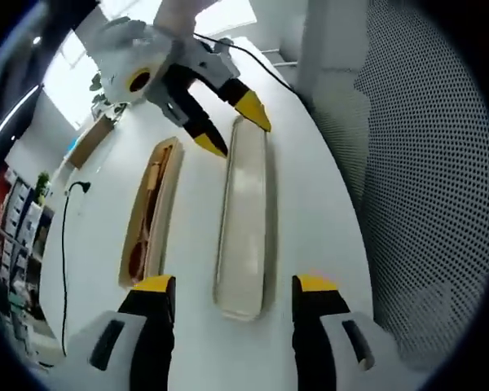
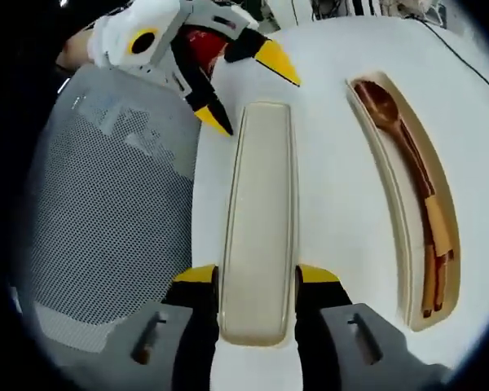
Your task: Arrange the utensils inside the cutlery case until each visible utensil rests in its matching compartment.
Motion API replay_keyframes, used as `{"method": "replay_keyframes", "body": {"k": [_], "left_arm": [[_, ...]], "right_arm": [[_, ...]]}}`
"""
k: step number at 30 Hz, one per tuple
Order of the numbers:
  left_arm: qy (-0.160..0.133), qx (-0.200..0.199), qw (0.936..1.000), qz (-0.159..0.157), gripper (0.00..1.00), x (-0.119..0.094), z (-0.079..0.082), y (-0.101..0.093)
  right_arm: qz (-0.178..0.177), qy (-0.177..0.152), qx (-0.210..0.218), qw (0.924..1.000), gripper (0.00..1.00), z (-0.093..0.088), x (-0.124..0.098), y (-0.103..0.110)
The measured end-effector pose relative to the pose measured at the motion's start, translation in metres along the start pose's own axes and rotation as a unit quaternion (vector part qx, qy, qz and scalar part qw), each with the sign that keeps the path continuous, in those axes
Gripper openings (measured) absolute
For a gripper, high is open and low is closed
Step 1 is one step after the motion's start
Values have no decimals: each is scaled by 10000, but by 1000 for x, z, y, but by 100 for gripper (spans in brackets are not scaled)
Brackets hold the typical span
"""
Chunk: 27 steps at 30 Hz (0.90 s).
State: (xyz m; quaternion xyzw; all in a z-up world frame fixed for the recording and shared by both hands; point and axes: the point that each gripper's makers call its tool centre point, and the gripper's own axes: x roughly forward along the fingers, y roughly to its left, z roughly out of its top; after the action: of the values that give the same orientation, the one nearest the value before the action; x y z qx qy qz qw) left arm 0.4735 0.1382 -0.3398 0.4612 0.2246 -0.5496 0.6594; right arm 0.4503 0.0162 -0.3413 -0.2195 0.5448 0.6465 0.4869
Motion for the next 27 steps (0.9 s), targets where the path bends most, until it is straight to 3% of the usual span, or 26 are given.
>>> {"method": "replay_keyframes", "body": {"k": [2, 3, 4, 8, 14, 19, 23, 27], "left_arm": [[-35, 334, 9994, -122, 45, 3, 1, -3], [-81, 398, 9990, -198, 31, 4, 2, -7], [-40, 320, 9993, -198, 25, 4, 1, -7], [11, 379, 9989, -264, 22, 8, -2, -11], [71, 801, 9967, -132, 14, 6, -2, -10], [106, 821, 9965, -138, 11, 4, 0, -10], [151, 933, 9955, -117, 10, 1, 3, -8], [178, 871, 9960, -24, 8, -3, 1, -2]], "right_arm": [[128, -34, 168, 9998, 34, 0, 0, 4], [115, -75, 141, 9998, 34, 1, -1, 3], [170, -82, 210, 9996, 34, 2, -1, 6], [204, -44, 239, 9995, 35, 3, 1, 9], [233, 64, 353, 9991, 35, 2, 2, 12], [298, 107, 384, 9988, 36, -1, 6, 16], [281, 144, 36, 9995, 38, -1, 5, 22], [-87, 116, -353, 9993, 40, 2, 1, 17]]}}
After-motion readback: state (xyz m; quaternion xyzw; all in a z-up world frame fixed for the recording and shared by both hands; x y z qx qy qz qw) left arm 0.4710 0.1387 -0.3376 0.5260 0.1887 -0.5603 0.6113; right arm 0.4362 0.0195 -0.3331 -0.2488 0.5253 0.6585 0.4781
